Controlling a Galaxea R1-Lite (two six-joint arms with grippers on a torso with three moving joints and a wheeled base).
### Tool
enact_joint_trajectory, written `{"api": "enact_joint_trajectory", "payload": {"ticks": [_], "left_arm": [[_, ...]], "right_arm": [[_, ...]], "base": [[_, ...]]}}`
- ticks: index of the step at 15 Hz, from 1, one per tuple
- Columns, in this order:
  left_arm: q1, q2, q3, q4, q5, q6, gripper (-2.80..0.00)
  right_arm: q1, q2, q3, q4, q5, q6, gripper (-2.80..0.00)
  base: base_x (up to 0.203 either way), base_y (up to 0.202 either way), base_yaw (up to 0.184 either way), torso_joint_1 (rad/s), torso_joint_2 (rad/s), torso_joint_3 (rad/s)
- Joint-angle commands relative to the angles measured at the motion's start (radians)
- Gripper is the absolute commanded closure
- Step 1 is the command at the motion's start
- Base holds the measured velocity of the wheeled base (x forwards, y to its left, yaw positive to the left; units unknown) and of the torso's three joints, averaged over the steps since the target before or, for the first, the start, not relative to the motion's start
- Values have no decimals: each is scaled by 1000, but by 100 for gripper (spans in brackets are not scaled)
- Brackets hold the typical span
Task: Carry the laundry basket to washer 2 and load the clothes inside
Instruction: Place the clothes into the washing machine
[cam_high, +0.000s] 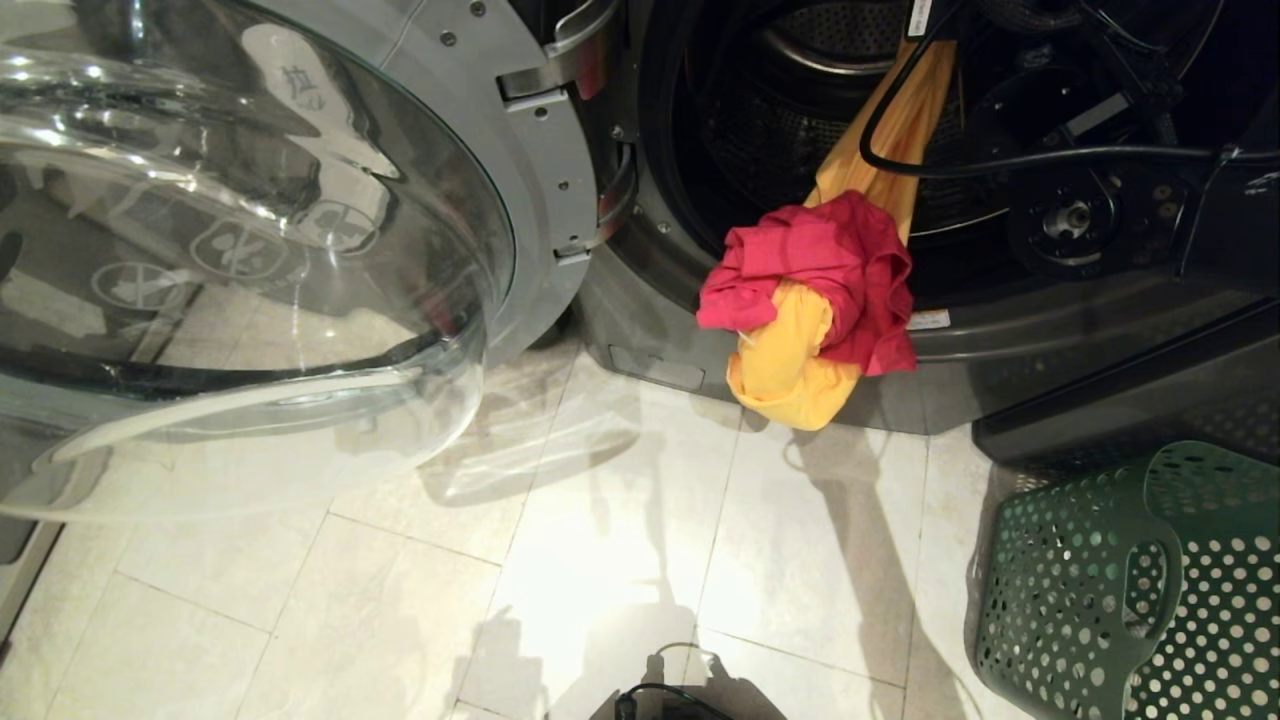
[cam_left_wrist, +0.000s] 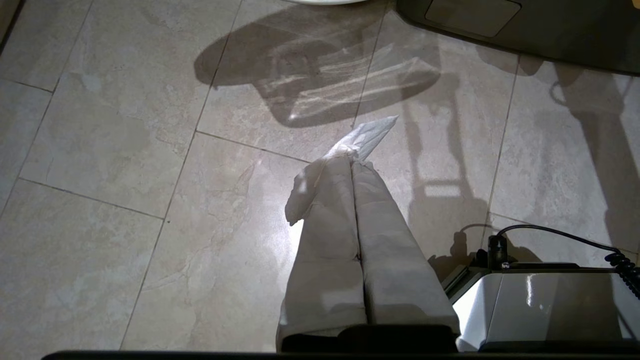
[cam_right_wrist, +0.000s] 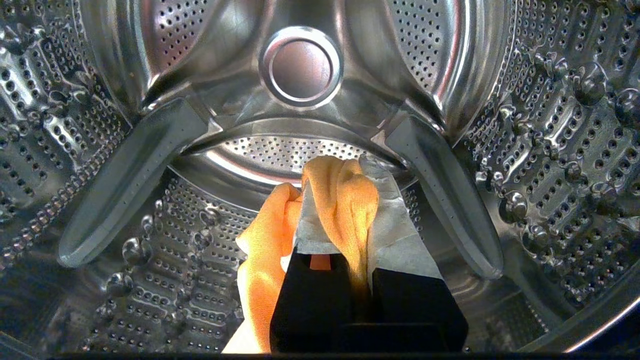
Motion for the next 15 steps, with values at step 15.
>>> {"api": "enact_joint_trajectory", "payload": {"ticks": [15], "left_arm": [[0, 2, 0, 0, 0, 0, 0]], "right_arm": [[-4, 72, 0, -18, -3, -3, 0]], "base": [[0, 0, 0, 0, 0, 0]]}}
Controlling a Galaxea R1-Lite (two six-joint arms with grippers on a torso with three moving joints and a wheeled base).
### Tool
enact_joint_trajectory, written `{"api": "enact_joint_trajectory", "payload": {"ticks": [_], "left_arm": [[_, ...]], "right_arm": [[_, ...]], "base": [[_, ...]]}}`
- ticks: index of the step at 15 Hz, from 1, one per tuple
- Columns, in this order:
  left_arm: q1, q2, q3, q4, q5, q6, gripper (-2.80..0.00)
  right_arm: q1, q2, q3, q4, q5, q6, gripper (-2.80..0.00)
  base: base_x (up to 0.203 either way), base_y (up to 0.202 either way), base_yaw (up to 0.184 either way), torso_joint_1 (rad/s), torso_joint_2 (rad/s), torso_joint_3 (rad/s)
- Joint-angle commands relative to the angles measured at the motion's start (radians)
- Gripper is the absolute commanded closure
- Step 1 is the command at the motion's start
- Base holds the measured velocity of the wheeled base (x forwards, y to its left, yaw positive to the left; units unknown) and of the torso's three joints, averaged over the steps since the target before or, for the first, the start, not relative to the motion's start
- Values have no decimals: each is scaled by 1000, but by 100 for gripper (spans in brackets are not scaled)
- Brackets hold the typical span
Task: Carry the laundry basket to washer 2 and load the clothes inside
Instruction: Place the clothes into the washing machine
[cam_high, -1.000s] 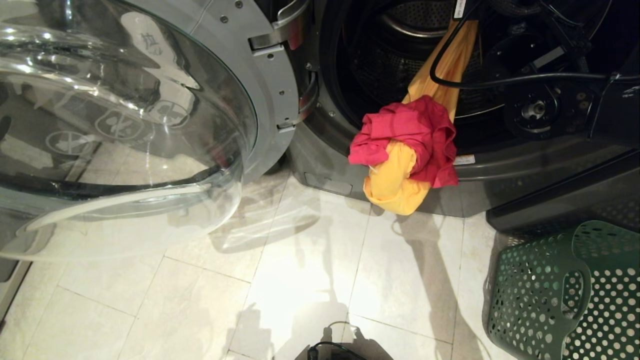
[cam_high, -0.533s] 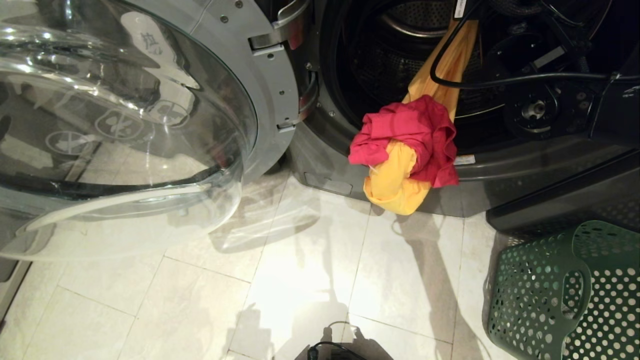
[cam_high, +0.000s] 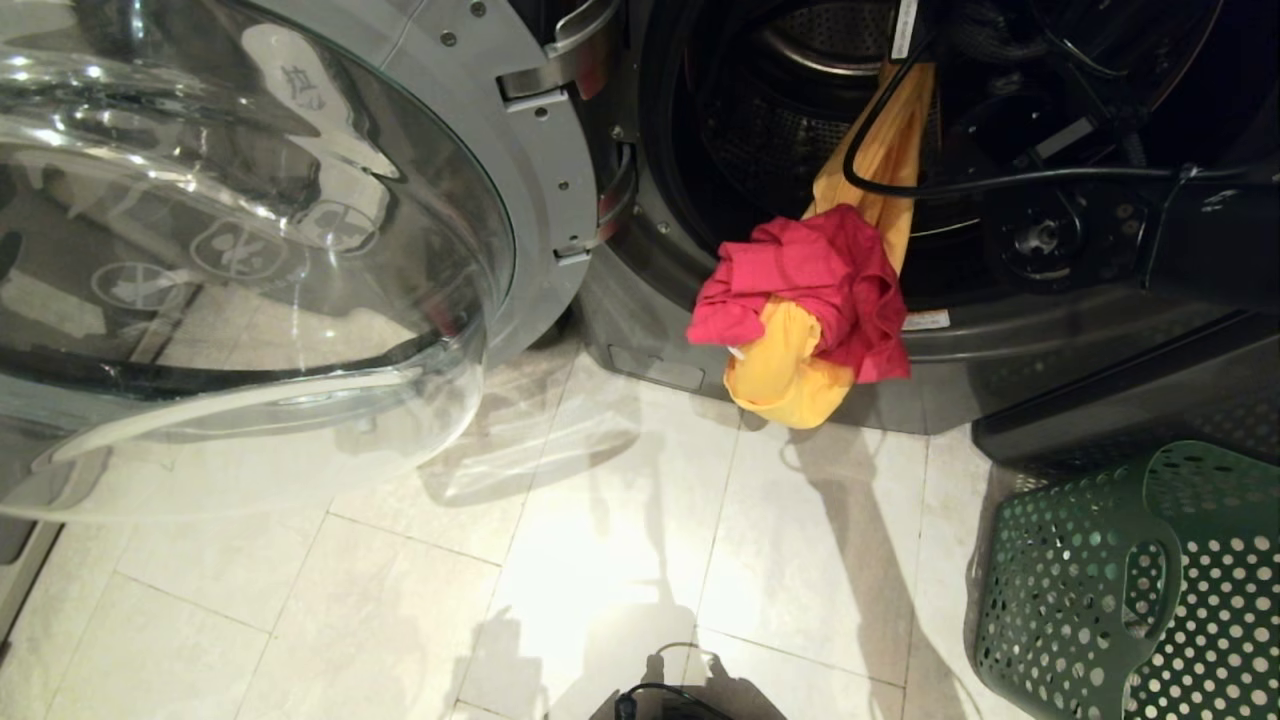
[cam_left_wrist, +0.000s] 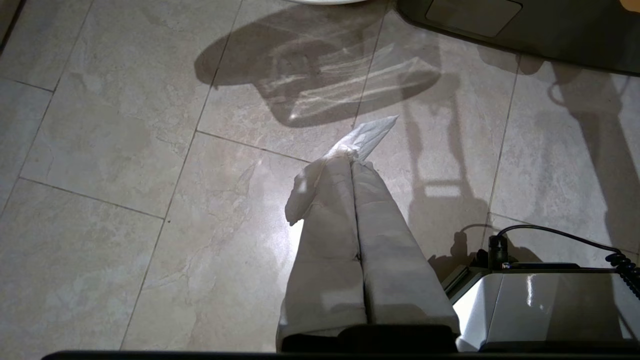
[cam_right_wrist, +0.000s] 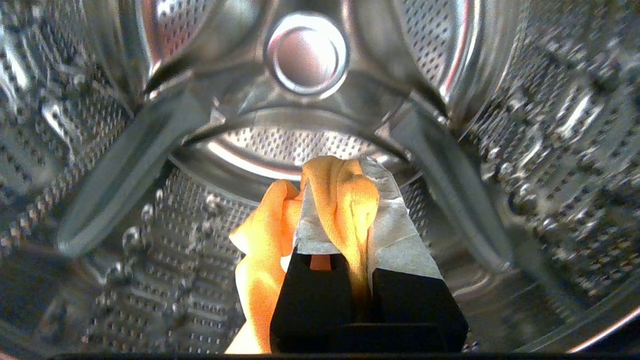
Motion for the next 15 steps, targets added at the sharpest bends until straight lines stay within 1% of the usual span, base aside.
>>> {"api": "enact_joint_trajectory", "payload": {"ticks": [1, 5, 15], "left_arm": [[0, 2, 0, 0, 0, 0, 0], [0, 2, -1, 0, 0, 0, 0], [0, 2, 0, -1, 0, 0, 0]], "right_arm": [[-2, 43, 1, -4, -4, 0, 0], [-9, 91, 1, -33, -4, -1, 0], [-14, 164, 1, -47, -5, 0, 0]], "base": [[0, 0, 0, 0, 0, 0], [0, 0, 0, 0, 0, 0], [0, 0, 0, 0, 0, 0]]}}
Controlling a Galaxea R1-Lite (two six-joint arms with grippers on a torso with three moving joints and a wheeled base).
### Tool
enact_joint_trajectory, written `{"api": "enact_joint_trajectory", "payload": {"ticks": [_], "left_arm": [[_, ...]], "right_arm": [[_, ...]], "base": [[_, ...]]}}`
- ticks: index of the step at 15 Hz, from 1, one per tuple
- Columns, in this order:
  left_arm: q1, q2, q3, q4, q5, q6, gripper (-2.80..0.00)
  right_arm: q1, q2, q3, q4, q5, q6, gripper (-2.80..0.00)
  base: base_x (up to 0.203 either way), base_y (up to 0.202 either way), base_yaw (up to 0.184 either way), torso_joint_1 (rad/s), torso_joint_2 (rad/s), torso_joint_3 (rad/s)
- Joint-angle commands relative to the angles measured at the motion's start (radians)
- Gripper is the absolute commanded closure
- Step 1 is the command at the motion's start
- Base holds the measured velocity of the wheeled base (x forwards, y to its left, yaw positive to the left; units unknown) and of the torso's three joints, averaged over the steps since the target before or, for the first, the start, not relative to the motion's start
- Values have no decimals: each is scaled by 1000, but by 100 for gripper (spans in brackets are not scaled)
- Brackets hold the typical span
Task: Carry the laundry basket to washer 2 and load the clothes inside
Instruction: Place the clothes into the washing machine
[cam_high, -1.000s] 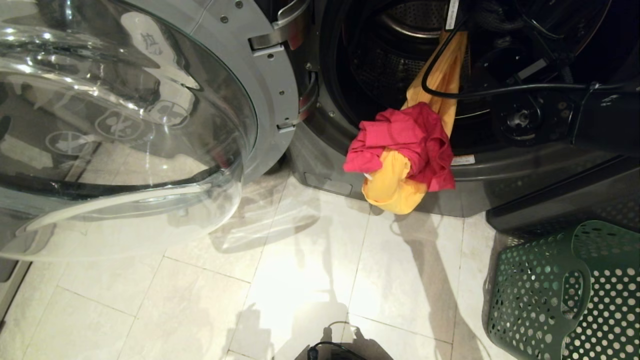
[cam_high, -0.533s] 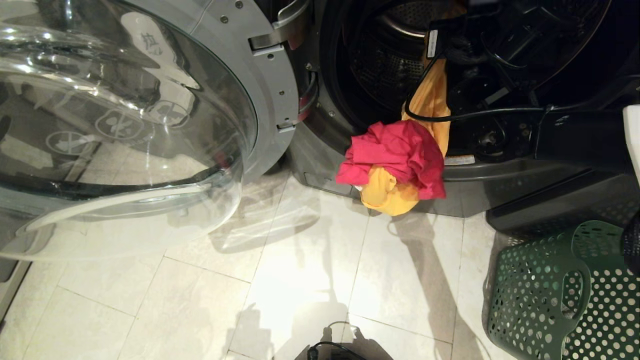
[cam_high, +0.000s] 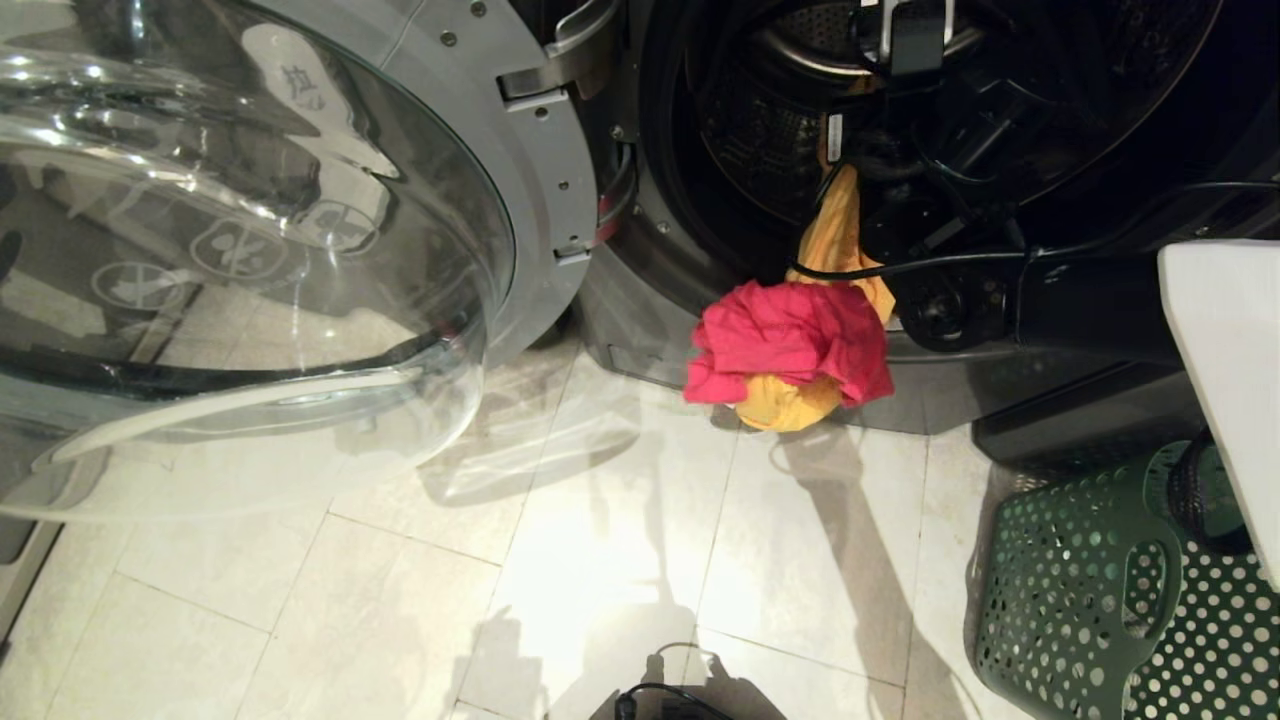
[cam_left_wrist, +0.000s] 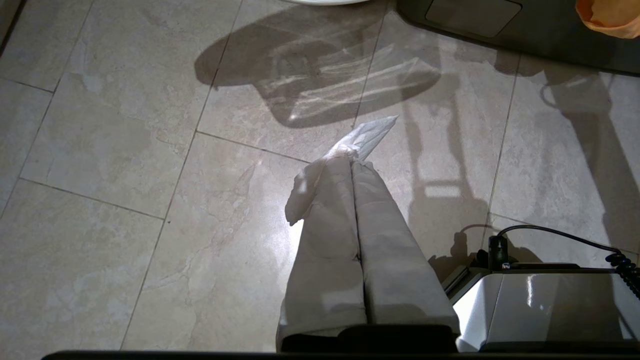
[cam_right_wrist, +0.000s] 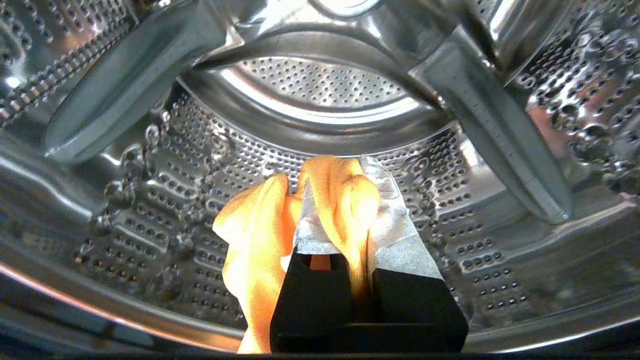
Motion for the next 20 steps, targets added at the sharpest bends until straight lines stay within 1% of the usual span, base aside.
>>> {"api": "enact_joint_trajectory", "payload": {"ticks": [1, 7, 20], "left_arm": [[0, 2, 0, -1, 0, 0, 0], [0, 2, 0, -1, 0, -1, 0], [0, 2, 0, -1, 0, -1, 0]], "right_arm": [[-5, 20, 0, -6, -4, -3, 0], [-5, 7, 2, -4, -33, -6, 0], [-5, -3, 2, -3, -33, -9, 0]], "base": [[0, 0, 0, 0, 0, 0], [0, 0, 0, 0, 0, 0], [0, 0, 0, 0, 0, 0]]}}
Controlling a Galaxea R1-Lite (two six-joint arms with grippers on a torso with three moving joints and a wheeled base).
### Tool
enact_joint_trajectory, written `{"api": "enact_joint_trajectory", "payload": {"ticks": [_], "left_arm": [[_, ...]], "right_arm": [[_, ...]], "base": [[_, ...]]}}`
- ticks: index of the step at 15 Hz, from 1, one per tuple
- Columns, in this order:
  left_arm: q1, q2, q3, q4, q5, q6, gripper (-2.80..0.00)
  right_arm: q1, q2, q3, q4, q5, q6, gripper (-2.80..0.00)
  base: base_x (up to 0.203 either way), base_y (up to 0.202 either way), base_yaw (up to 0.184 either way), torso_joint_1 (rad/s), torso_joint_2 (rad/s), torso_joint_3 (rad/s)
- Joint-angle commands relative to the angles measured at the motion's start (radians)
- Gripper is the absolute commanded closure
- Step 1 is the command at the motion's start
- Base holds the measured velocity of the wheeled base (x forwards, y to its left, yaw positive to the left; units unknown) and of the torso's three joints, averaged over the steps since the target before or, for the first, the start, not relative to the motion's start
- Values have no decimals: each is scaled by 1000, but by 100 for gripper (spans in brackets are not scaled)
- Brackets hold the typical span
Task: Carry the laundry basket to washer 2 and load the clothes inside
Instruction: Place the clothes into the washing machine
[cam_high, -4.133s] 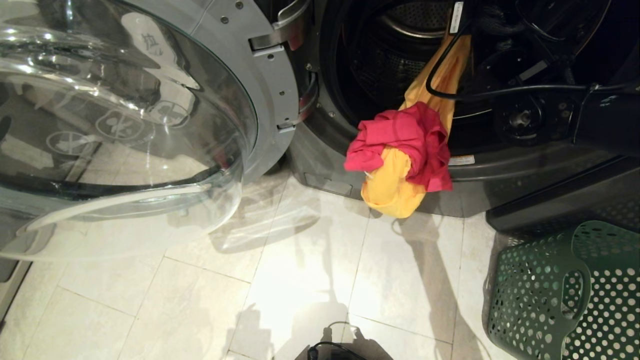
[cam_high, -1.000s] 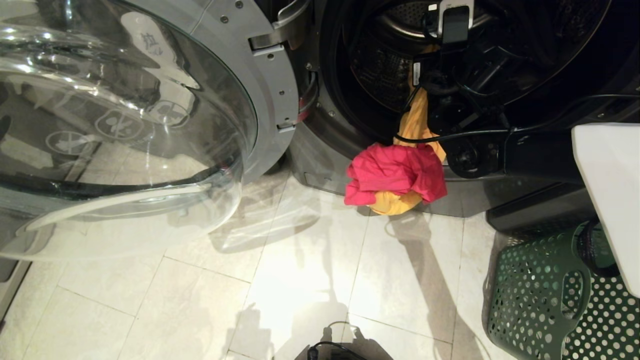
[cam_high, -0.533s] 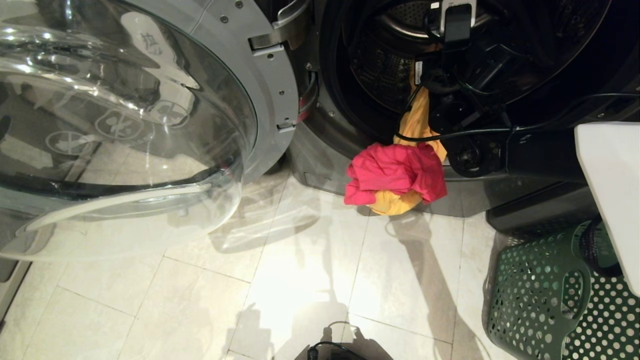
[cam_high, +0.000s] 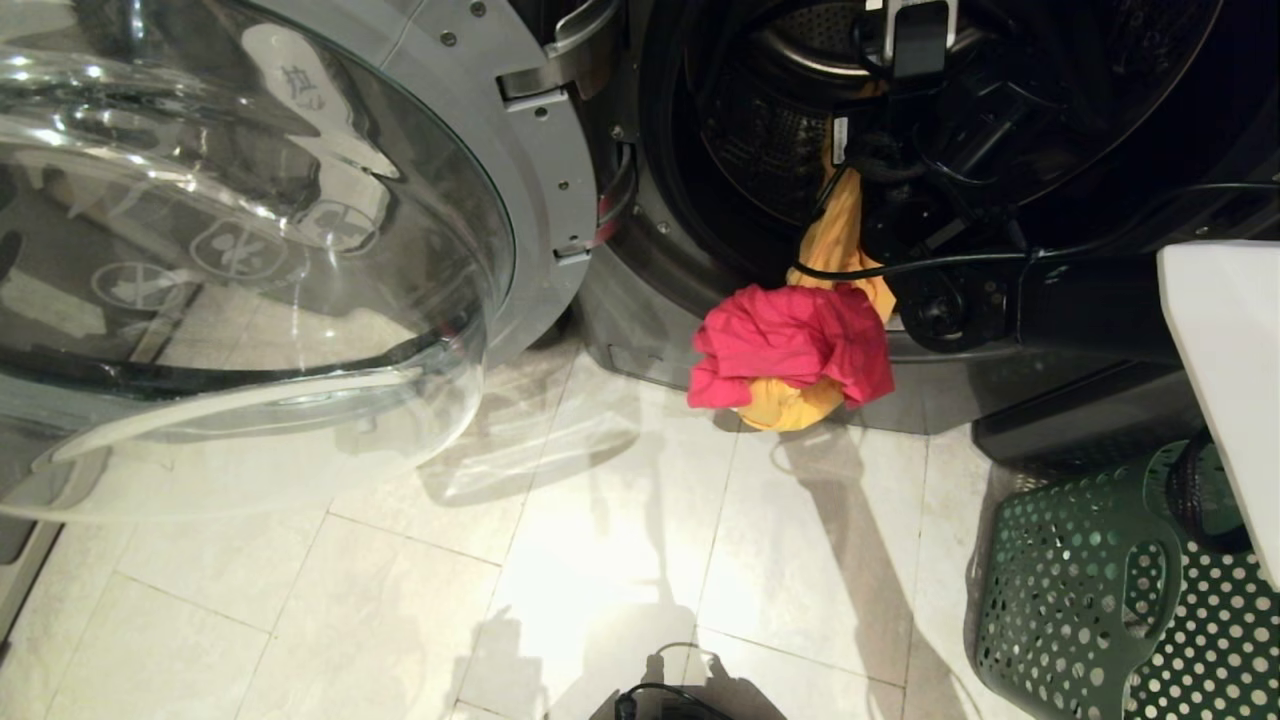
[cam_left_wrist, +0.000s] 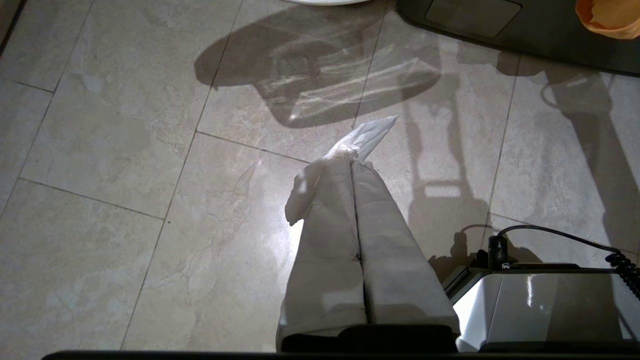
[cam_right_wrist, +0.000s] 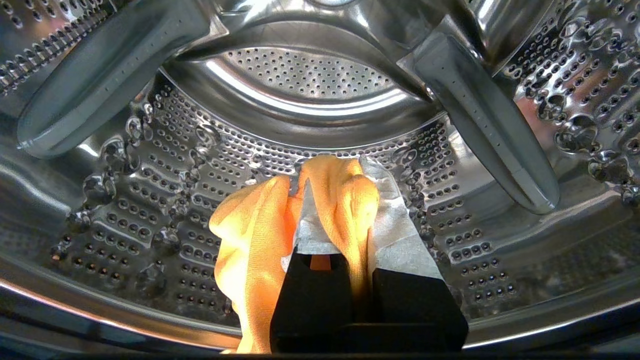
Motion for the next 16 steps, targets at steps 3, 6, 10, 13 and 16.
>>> {"api": "enact_joint_trajectory", "payload": {"ticks": [3, 6, 10, 13, 16], "left_arm": [[0, 2, -1, -1, 0, -1, 0], [0, 2, -1, 0, 0, 0, 0], [0, 2, -1, -1, 0, 1, 0], [0, 2, -1, -1, 0, 1, 0], [0, 2, 0, -1, -1, 1, 0]], "right_arm": [[4, -34, 6, -3, -8, -5, 0], [30, -97, 60, -1, -25, -5, 0], [67, -168, 123, 1, -29, -5, 0], [75, -195, 136, 2, -41, -7, 0], [79, -222, 148, 13, -42, -7, 0]], "base": [[0, 0, 0, 0, 0, 0], [0, 0, 0, 0, 0, 0], [0, 0, 0, 0, 0, 0], [0, 0, 0, 0, 0, 0], [0, 0, 0, 0, 0, 0]]}}
